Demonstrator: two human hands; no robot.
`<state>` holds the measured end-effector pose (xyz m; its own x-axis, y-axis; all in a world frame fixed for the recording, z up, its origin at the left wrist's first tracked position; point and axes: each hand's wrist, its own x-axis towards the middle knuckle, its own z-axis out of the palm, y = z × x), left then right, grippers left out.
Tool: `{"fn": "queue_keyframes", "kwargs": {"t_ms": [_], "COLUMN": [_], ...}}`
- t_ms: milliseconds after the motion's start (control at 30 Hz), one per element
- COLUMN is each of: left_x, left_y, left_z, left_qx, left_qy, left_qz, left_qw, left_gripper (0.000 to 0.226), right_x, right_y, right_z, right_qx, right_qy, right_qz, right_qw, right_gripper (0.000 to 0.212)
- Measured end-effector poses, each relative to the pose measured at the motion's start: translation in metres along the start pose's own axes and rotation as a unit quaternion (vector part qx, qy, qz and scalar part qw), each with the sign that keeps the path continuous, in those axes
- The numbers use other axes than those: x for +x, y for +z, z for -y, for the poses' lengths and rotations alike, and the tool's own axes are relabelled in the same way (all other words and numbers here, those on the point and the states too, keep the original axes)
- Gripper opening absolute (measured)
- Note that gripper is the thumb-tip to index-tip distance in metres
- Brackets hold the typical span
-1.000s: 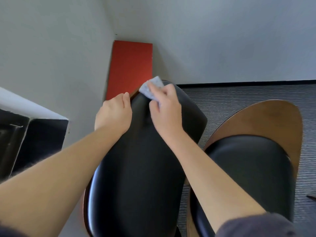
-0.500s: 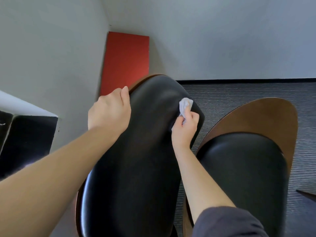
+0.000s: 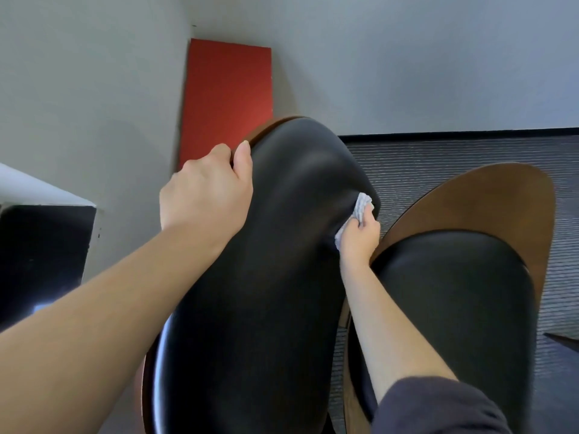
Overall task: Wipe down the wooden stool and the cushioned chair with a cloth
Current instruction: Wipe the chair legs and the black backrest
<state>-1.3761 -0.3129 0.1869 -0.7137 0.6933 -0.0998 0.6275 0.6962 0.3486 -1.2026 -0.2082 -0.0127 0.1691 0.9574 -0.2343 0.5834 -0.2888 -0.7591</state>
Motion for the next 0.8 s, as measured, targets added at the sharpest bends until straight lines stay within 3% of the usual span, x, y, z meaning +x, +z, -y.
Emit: {"fn": "queue_keyframes", "kwargs": {"t_ms": [67, 133, 233, 333, 400, 467, 567, 667, 733, 800], "left_x": [-0.001, -0.001, 0.002, 0.003, 0.003, 0.004, 0.004, 0.005, 0.005, 0.005], "left_y": [0.000, 0.000, 0.002, 0.006, 0.006, 0.005, 0.003, -0.001, -0.003, -0.006], "left_z": [0.000, 0.000, 0.002, 0.002, 0.002, 0.002, 0.001, 0.001, 0.002, 0.003], "left_qx": [-0.003, -0.003, 0.004, 0.006, 0.005, 0.003, 0.000, -0.020, -0.054, -0.094], "left_qy": [-0.001, -0.002, 0.004, 0.016, 0.017, 0.018, 0.013, 0.002, -0.009, -0.023], "left_qz": [0.002, 0.001, -0.005, -0.016, -0.018, -0.016, -0.002, 0.022, 0.047, 0.068], "left_qw": [1.000, 1.000, 1.000, 1.000, 1.000, 1.000, 1.000, 1.000, 0.997, 0.993], "left_gripper": [0.050, 0.050, 0.051, 0.051, 0.050, 0.050, 0.050, 0.048, 0.046, 0.045], "right_x": [-0.022, -0.020, 0.006, 0.022, 0.018, 0.012, -0.004, -0.047, -0.057, -0.053], "right_y": [-0.006, -0.009, -0.004, -0.008, -0.010, -0.012, -0.006, -0.011, -0.017, -0.018], "right_z": [0.015, 0.008, -0.018, -0.041, -0.042, -0.029, 0.012, 0.052, 0.060, 0.065], "right_qx": [0.034, 0.047, -0.030, -0.078, -0.025, 0.015, 0.056, 0.049, 0.070, 0.084], "right_qy": [-0.107, -0.130, -0.027, 0.169, 0.261, 0.288, 0.136, -0.083, -0.100, -0.026], "right_qz": [0.029, 0.010, 0.032, 0.040, 0.074, 0.053, -0.004, 0.033, 0.034, 0.020], "right_qw": [0.993, 0.990, 0.999, 0.982, 0.962, 0.956, 0.989, 0.995, 0.992, 0.996], "right_gripper": [0.043, 0.044, 0.043, 0.037, 0.038, 0.034, 0.037, 0.041, 0.046, 0.045]}}
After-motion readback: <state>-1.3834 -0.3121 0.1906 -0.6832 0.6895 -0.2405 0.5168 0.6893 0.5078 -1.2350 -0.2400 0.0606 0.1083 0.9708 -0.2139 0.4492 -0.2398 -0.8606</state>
